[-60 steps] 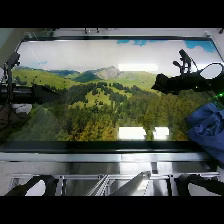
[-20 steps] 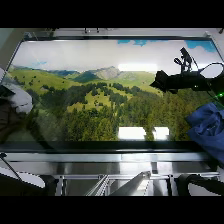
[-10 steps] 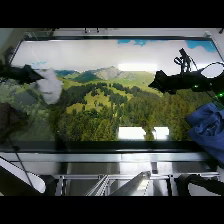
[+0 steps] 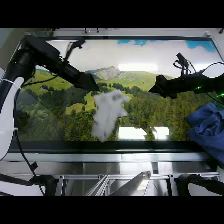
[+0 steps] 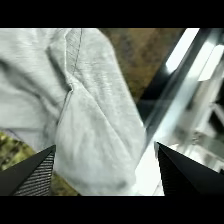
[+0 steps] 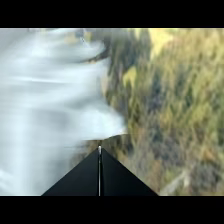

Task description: Fold the shirts.

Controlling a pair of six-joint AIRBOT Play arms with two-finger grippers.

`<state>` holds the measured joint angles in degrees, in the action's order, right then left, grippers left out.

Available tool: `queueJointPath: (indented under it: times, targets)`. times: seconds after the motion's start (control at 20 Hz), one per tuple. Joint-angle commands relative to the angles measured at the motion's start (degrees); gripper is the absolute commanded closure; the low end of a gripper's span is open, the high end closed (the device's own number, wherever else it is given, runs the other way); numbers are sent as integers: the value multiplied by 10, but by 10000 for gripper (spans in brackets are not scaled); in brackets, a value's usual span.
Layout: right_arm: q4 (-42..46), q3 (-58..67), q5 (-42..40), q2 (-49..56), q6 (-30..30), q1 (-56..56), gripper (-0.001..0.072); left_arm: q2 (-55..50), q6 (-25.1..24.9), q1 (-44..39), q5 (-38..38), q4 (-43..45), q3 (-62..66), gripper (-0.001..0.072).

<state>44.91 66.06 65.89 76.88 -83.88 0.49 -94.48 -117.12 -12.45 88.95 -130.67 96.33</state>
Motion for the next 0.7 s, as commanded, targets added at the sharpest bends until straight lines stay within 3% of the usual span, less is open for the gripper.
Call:
queueJointPath:
  times: [0.0, 0.05, 0.1, 0.2, 0.3, 0.45, 0.65]
  targets:
    - [0, 1, 97, 0, 24, -30, 407, 45, 95, -60, -37, 157, -31, -8]
    - [1, 0, 128, 0, 31, -45, 62, 56, 116, -52, -18, 163, -43, -7]
    - [1, 0, 151, 0, 31, -54, 4, 75, 141, -37, -2, 155, -73, -7]
    - [3, -13, 165, 0, 38, -50, 5, 129, 152, -8, 16, 125, -174, -7]
    - [3, -45, 127, 1, 66, -17, 6, 201, 152, 19, -14, 95, -307, -7]
    - [-5, -66, 27, 37, 85, 54, 7, 292, 152, 44, -104, 30, -478, -6]
    - [-149, -64, -72, 126, 118, 108, 18, 381, 153, 31, -253, -46, -616, -6]
